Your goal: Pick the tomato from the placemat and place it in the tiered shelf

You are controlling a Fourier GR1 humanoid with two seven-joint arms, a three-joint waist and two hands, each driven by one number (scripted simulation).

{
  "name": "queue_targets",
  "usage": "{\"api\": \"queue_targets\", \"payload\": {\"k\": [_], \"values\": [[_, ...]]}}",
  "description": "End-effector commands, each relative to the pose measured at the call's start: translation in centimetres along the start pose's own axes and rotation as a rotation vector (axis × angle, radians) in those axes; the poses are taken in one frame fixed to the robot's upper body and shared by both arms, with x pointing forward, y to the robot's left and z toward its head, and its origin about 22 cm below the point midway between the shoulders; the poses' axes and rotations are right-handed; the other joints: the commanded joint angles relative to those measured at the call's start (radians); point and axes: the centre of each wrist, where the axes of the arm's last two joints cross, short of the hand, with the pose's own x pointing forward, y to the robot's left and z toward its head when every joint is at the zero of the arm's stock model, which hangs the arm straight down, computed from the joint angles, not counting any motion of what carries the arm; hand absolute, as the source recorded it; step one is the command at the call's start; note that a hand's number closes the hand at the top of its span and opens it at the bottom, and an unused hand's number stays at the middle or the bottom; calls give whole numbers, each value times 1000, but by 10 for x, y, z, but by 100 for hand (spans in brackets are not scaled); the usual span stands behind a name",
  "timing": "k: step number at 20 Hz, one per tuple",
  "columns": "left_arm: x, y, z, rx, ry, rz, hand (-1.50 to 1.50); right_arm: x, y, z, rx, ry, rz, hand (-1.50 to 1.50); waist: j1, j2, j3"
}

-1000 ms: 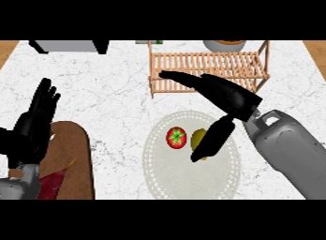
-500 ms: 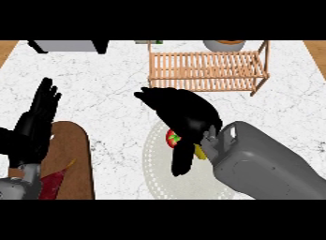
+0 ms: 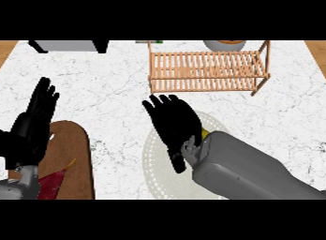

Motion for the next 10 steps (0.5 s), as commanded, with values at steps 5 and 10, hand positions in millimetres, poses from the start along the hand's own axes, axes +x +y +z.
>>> {"api": "queue_targets", "payload": {"k": [5, 10], "values": [[4, 17, -7, 3, -4, 7, 0, -7, 12, -17, -3, 63, -4, -150, -2, 1, 0], [-21, -20, 13, 17, -6, -21, 0, -31, 27, -21, 0, 59, 9, -150, -2, 2, 0]]}}
